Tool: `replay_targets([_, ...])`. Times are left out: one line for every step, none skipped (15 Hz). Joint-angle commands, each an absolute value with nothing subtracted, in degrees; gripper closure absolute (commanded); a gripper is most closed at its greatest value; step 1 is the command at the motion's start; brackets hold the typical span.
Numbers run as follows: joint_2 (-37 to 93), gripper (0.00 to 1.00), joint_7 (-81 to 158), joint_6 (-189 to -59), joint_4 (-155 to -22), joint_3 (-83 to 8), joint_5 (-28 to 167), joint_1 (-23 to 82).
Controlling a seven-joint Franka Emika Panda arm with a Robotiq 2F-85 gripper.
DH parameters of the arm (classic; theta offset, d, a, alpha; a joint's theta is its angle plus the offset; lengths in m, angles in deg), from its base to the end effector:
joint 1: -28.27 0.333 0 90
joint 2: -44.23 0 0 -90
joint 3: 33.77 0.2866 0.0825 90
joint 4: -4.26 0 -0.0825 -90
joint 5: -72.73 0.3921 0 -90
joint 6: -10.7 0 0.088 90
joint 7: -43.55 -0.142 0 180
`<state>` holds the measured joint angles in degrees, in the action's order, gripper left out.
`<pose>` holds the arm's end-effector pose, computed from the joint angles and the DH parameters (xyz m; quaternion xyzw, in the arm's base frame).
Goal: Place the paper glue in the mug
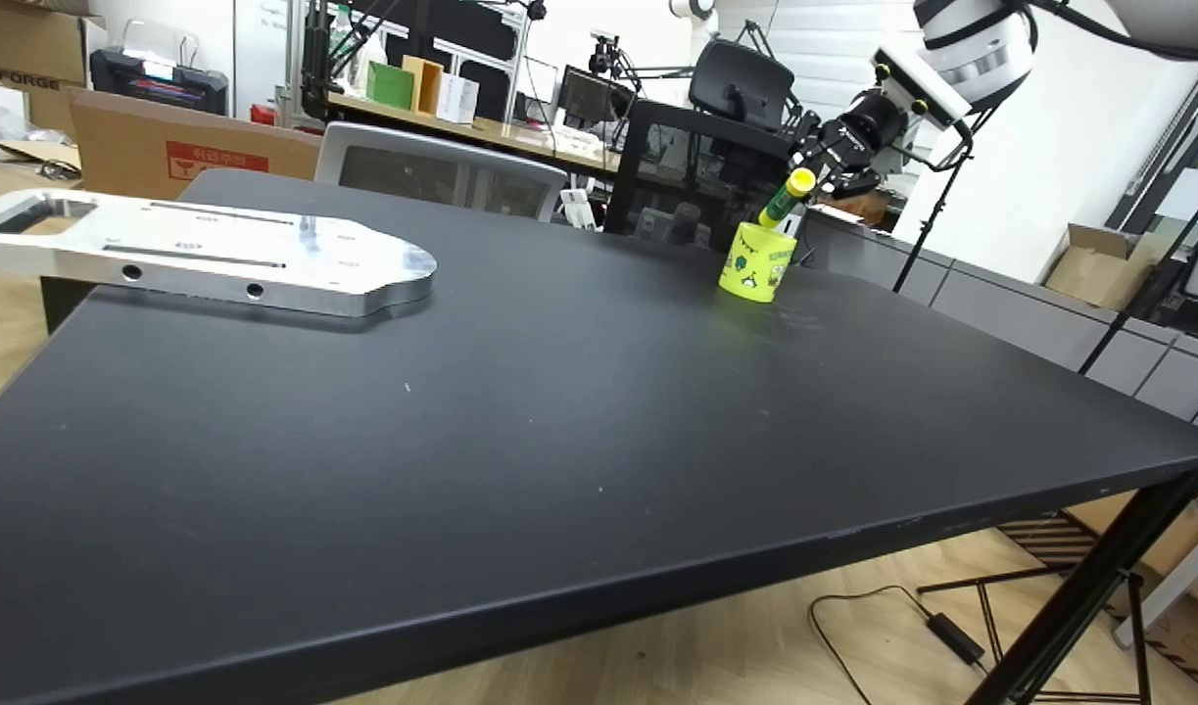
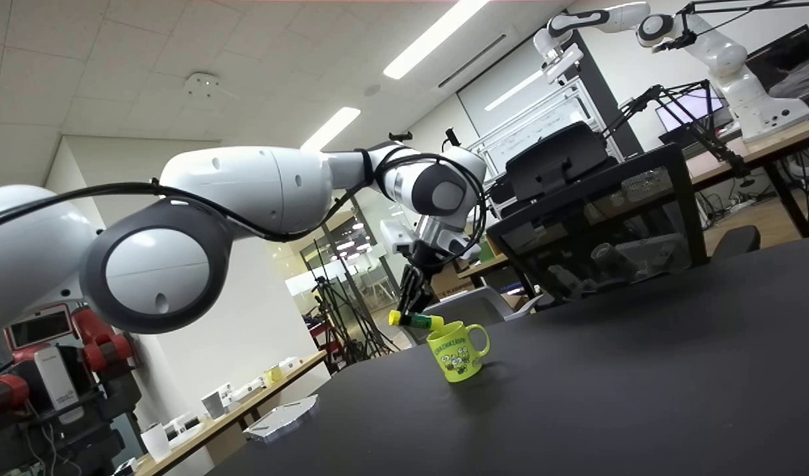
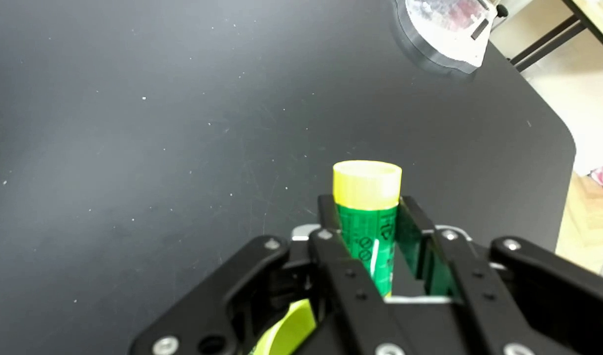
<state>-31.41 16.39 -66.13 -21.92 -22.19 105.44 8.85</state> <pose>0.7265 -0.0982 0.2063 -0.8493 0.3144 0.2375 0.3513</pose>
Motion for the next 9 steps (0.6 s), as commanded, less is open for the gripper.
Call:
replay_targets([-33.9, 0.91, 12.7, -65.6, -18.4, -21.0, 106.7, 8.3])
replay_targets([-34.1, 0.91, 12.5, -65.6, -18.4, -20.9, 106.9, 8.2])
replay_targets([-34.3, 0.91, 12.3, -65.7, -18.4, -21.0, 107.0, 8.2])
replay_targets([-34.6, 0.91, 12.1, -65.9, -18.4, -21.0, 107.3, 8.0])
replay_targets([-34.8, 0.91, 11.9, -66.2, -18.3, -21.0, 107.6, 7.9])
replay_targets([-35.0, 0.91, 11.8, -66.7, -18.2, -21.1, 107.7, 7.8])
replay_targets([-35.1, 0.91, 11.6, -67.4, -18.1, -21.2, 107.7, 7.8])
replay_targets([-35.3, 0.91, 11.6, -68.2, -18.0, -21.3, 107.6, 7.7])
replay_targets([-35.4, 0.91, 11.4, -68.7, -18.0, -21.3, 107.6, 7.6])
